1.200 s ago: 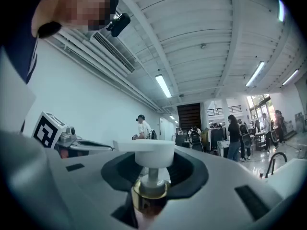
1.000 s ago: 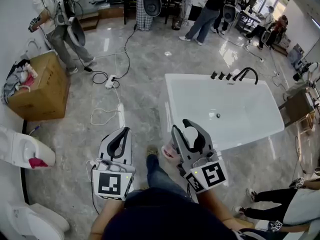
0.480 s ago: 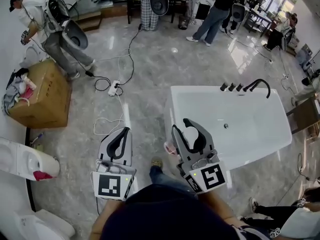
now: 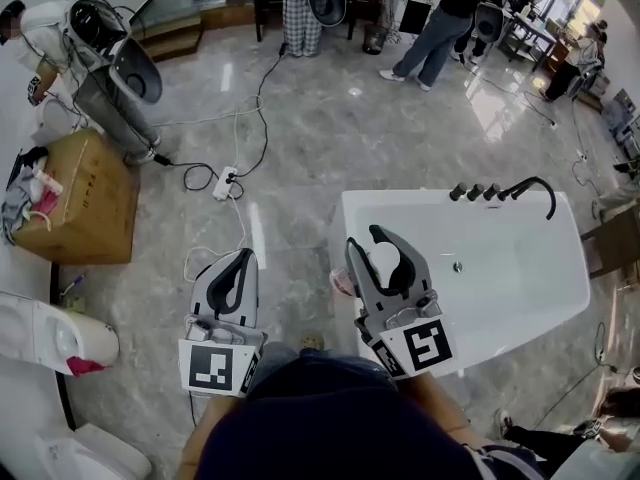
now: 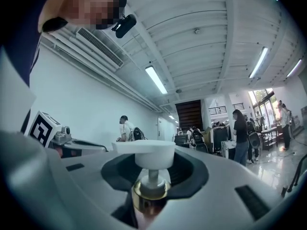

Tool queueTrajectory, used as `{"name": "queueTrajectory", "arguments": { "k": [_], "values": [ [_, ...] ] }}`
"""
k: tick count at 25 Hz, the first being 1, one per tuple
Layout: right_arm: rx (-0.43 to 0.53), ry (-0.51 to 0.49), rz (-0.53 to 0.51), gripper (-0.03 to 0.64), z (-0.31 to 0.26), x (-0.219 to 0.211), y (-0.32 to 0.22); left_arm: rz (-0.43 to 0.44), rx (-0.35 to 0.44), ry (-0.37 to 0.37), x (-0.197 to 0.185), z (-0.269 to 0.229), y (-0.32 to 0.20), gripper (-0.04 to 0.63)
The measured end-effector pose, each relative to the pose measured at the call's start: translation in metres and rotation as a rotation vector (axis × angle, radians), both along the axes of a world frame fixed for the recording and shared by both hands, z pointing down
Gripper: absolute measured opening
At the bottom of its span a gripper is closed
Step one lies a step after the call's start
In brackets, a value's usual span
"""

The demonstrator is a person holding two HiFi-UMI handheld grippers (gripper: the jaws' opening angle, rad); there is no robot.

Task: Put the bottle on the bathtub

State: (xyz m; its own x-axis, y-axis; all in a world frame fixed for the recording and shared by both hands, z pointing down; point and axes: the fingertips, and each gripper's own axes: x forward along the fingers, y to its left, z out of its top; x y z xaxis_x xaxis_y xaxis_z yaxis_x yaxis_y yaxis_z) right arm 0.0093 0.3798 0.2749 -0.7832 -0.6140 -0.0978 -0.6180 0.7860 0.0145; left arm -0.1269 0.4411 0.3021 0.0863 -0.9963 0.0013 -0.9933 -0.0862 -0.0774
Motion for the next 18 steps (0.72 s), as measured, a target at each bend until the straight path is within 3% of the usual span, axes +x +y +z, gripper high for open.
{"name": "queueTrajectory", "arguments": {
  "k": [9,18],
  "values": [
    [-0.072,0.020,0.038,0.149,0.022,-0.009,-0.075,-0.012,-0.044,0.027,-0.027,0.017,-0.070,0.023],
    [-0.064,0.042,0.184,0.149,0.030,-0.041,-0.176,0.117,-0.054,0.035,-0.076,0.023,-0.190,0.023]
  ]
}}
